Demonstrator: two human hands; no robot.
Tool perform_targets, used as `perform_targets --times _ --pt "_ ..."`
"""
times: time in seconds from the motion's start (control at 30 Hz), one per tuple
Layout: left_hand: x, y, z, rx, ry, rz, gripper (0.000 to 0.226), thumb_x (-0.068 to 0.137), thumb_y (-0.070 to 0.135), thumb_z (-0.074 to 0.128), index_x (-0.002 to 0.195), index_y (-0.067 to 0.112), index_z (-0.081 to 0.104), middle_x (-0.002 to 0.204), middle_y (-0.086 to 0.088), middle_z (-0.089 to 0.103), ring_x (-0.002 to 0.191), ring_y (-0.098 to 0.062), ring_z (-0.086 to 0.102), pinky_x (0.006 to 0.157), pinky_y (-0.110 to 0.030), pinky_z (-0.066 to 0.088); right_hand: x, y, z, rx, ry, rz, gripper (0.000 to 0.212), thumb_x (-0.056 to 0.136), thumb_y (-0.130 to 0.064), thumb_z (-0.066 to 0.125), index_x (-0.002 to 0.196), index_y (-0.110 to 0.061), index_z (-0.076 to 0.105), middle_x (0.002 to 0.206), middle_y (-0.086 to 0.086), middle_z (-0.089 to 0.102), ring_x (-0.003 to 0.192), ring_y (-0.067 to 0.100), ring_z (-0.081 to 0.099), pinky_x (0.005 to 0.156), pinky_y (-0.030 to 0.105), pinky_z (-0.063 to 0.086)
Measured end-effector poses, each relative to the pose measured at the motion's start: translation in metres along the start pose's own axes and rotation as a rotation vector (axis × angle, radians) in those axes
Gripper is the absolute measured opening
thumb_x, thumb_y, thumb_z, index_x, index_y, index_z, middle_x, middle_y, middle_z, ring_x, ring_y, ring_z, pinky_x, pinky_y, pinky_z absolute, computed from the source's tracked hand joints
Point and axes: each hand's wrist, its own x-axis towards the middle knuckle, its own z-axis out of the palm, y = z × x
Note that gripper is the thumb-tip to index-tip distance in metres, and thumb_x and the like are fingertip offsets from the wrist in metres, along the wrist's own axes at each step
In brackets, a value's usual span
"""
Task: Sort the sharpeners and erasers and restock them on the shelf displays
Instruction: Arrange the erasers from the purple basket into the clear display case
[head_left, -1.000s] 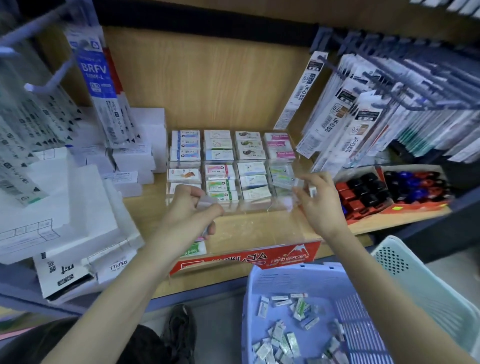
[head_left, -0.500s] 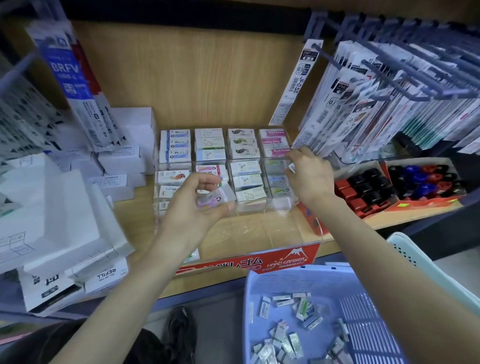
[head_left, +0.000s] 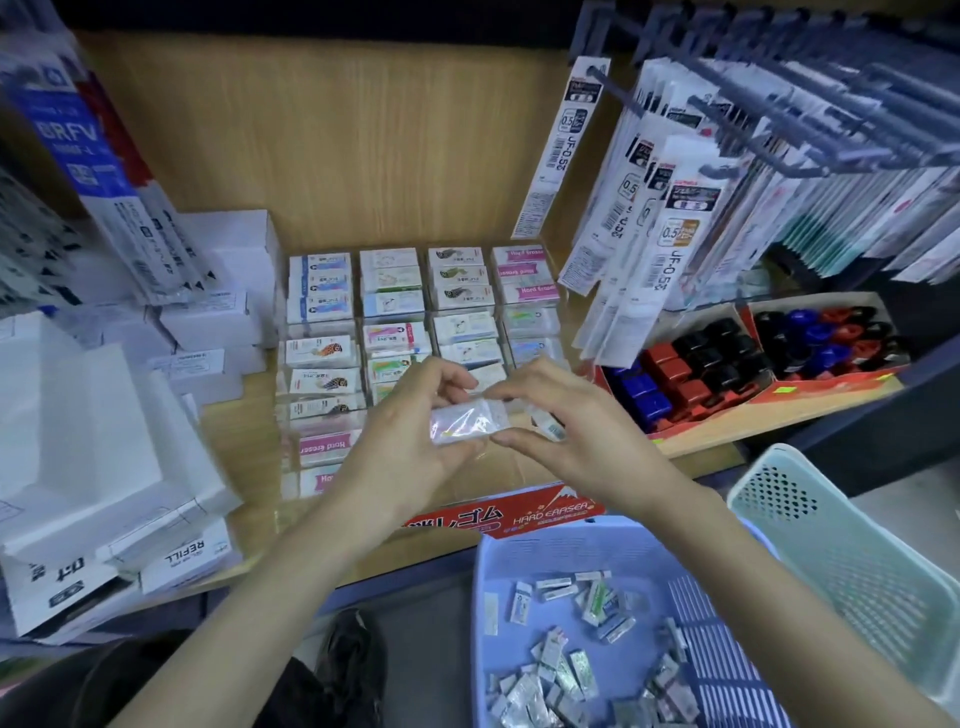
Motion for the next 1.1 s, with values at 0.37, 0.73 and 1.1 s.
perform_targets --times 0.37,0.73,1.1 --pt "0.008 -0.005 -0.002 0.079 0.208 -0.069 0.031 0.082 0.015 0.07 0.102 0.029 0.05 0.114 0.007 0.053 0.094 0.002 0.051 0.079 -0.019 0.039 0.019 0.066 -0.023 -0.328 0.144 0.398 0.035 0.088 -0.033 0.062 0.123 -0.032 0.059 0.103 -0.006 0.033 0.096 0.024 0.055 0.083 0.04 0.048" --pt "0.006 -0.01 -0.004 0.105 0.201 -0.066 0.025 0.084 0.014 0.067 0.101 0.027 0.053 0.111 0.008 0.054 0.09 0.008 0.053 0.069 -0.004 0.037 0.036 0.065 -0.017 -0.48 0.119 0.418 0.038 0.09 -0.037 0.06 0.126 -0.026 0.056 0.108 0.005 0.037 0.095 0.03 0.053 0.085 0.041 0.044" --pt "-0.008 0.0 -0.007 -0.074 -0.127 -0.166 0.018 0.08 0.04 0.065 0.092 0.026 0.062 0.091 0.007 0.067 0.082 -0.008 0.066 0.078 -0.025 0.049 -0.036 -0.01 -0.006 1.386 0.379 0.626 0.016 0.089 -0.007 0.05 0.1 -0.009 0.061 0.085 0.009 0.064 0.076 0.019 0.065 0.06 0.028 0.05"
